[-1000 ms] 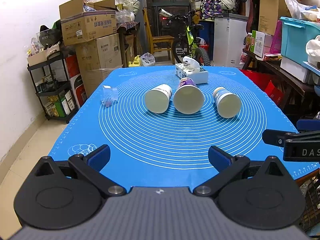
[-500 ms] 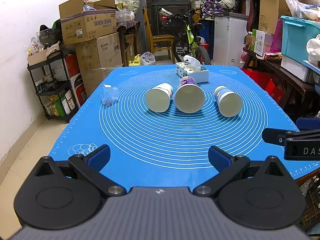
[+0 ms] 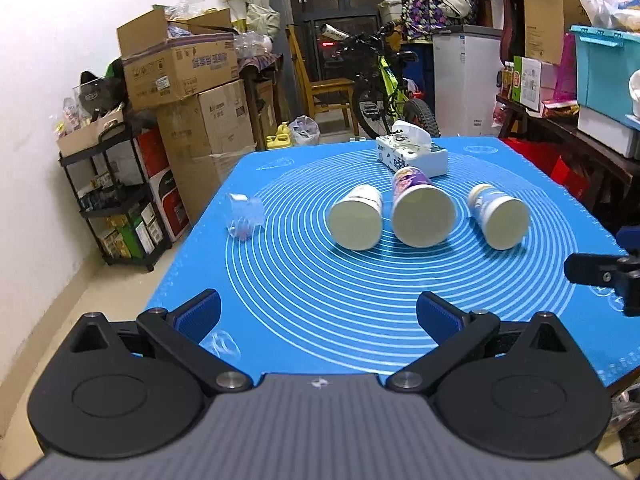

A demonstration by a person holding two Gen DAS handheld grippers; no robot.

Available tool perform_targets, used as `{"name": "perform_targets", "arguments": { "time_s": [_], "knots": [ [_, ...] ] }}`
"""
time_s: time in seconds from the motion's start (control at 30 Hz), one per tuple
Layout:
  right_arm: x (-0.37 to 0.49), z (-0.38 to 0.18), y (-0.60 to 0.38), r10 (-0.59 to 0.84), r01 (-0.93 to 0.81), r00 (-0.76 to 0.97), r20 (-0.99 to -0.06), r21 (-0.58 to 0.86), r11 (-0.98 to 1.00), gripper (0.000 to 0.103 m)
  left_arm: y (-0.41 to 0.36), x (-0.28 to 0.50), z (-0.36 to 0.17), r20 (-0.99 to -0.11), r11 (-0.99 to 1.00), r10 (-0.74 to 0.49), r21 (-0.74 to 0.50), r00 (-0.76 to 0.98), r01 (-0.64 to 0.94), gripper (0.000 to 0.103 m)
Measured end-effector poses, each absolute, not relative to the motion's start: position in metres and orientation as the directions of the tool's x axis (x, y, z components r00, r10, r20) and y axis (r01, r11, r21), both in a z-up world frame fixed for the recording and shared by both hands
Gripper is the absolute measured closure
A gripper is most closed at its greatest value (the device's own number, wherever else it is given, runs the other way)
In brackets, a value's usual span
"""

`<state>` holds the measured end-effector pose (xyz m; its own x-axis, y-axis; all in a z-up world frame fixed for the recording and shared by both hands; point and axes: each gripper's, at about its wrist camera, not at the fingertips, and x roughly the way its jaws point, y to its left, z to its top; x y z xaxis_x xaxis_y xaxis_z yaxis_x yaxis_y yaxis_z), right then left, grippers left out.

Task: Flip cup upside down
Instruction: 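Move the left tool toward the clear plastic cup lying on its side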

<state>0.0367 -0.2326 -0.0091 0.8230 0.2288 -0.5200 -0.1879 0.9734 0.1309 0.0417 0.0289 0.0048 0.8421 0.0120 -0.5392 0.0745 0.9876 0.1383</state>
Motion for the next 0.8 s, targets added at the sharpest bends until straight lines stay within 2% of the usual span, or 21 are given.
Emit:
{"name": "perform_targets", "arguments": {
  "time_s": [0.23,0.4,0.57,0.8],
  "knots": [
    [0.069,-0.004,-0.196,0.235,-0.210,0.835,-0.497,0.106,0.972,0.002,0.055,0.089,0.004,-0.535,0.974,0.000,0.190,0.845,0.120,0.000],
    [0.096,-0.004,-0.178,0.237,-0.209,0.838,-0.492,0.114,0.971,0.002,0.079,0.138,-0.004,-0.512,0.944,0.011,0.289,0.859,0.160,0.000],
    [0.124,-0.013,-0.166,0.232,-0.191,0.829,-0.508,0.133,0.973,0.002,0.110,0.191,-0.019,-0.520,0.933,-0.032,0.290,0.854,0.212,0.000],
    [0.148,-0.026,-0.154,0.233,-0.188,0.826,-0.514,0.139,0.972,0.002,0.137,0.255,-0.053,-0.503,0.879,-0.095,0.362,0.859,0.309,0.000]
  ]
}}
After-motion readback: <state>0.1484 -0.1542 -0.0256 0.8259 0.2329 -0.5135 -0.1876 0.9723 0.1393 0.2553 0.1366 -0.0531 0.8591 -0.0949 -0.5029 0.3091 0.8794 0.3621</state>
